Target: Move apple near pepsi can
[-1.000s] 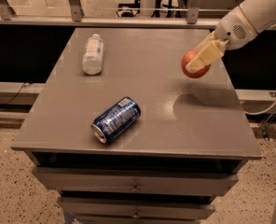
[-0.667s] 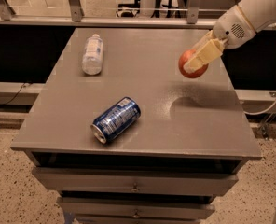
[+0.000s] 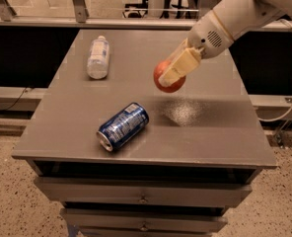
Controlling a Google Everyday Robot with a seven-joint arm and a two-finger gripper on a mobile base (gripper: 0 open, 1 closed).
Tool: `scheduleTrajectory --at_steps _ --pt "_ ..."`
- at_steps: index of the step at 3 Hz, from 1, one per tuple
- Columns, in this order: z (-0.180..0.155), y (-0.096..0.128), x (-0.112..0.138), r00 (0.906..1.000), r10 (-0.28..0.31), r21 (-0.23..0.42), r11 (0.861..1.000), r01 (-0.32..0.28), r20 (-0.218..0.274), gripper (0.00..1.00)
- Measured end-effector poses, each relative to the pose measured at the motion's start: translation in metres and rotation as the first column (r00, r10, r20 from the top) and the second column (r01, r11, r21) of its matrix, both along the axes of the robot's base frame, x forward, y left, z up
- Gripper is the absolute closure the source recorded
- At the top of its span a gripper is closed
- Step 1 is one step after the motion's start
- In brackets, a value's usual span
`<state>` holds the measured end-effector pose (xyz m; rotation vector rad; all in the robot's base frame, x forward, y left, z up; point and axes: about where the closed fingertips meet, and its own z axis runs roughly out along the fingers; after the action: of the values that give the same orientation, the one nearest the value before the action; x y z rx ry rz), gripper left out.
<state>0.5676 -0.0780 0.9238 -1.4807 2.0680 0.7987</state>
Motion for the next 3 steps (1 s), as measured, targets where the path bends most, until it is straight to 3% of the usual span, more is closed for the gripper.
scheduleTrajectory --at_steps 1,2,3 --pt "-0.014 0.038 -0.032 0.9978 0.065 -0.018 0.998 -0.066 -0.014 1.0" --pt "-0.032 0.04 -0.05 0.9954 0.095 -0.057 0.994 -0.096 -0.012 1.0" --pt "-0.038 0.039 -0.053 0.9947 0.102 -0.059 0.993 -0.103 -0.015 1.0"
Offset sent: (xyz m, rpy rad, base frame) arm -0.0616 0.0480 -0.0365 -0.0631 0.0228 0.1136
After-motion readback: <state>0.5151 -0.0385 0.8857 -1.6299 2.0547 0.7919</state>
